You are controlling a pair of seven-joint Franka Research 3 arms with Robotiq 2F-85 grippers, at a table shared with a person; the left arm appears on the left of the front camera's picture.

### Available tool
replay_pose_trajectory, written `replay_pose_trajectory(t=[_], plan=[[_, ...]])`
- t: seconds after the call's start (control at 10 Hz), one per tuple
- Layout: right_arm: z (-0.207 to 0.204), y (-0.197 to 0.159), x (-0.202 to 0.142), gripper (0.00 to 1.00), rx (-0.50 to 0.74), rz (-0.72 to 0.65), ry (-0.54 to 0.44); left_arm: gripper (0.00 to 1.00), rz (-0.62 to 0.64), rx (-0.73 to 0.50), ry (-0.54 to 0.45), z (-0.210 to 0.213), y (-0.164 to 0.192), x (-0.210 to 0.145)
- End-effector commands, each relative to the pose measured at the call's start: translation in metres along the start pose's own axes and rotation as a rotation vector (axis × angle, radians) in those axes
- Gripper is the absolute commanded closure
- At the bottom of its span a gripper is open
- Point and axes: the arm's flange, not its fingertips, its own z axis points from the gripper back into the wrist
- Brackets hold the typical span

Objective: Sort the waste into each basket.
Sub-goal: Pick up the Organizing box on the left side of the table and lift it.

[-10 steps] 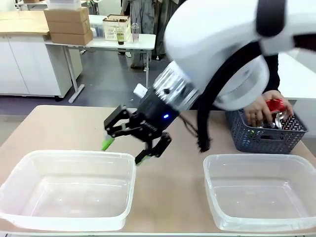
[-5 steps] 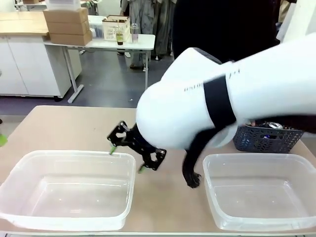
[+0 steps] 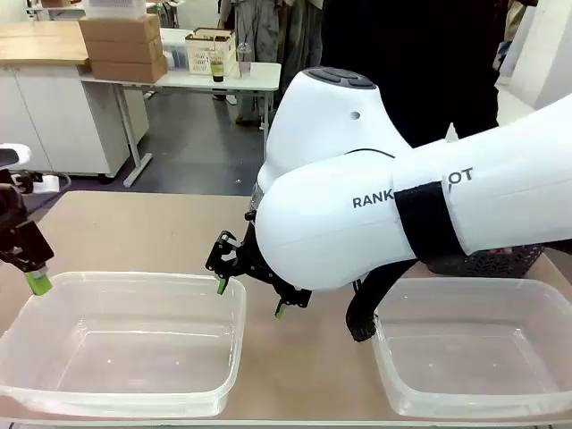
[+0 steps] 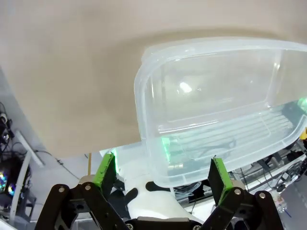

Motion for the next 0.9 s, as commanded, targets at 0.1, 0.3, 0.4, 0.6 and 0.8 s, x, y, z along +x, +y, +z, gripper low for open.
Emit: replay_pose_trajectory(t=[0.1,0.3,0.4,0.6,0.8], plan=[[0.000,0.000,0.000,0.00,0.000,0.000,0.000,0.00,0.005,-0.025,-0.034,0.012,-0.002,-0.015],[-0.011,0.035,-0.009,0.00,-0.121,0.218,0.019,0.00,0.036,0.021,-0.016,-0.013,0.008,-0.007],[-0.017,0.040,-0.005,0.00,-0.124,0.241,0.041,0.00,0.071,-0.008,0.015,-0.031,0.017,-0.009],[-0.024,0.051,-0.006,0.00,-0.155,0.289,0.067,0.00,0.145,-0.005,0.056,-0.074,0.032,-0.016],[-0.022,0.056,-0.010,0.00,-0.186,0.297,0.073,0.00,0.182,0.035,0.089,-0.108,0.041,-0.022]])
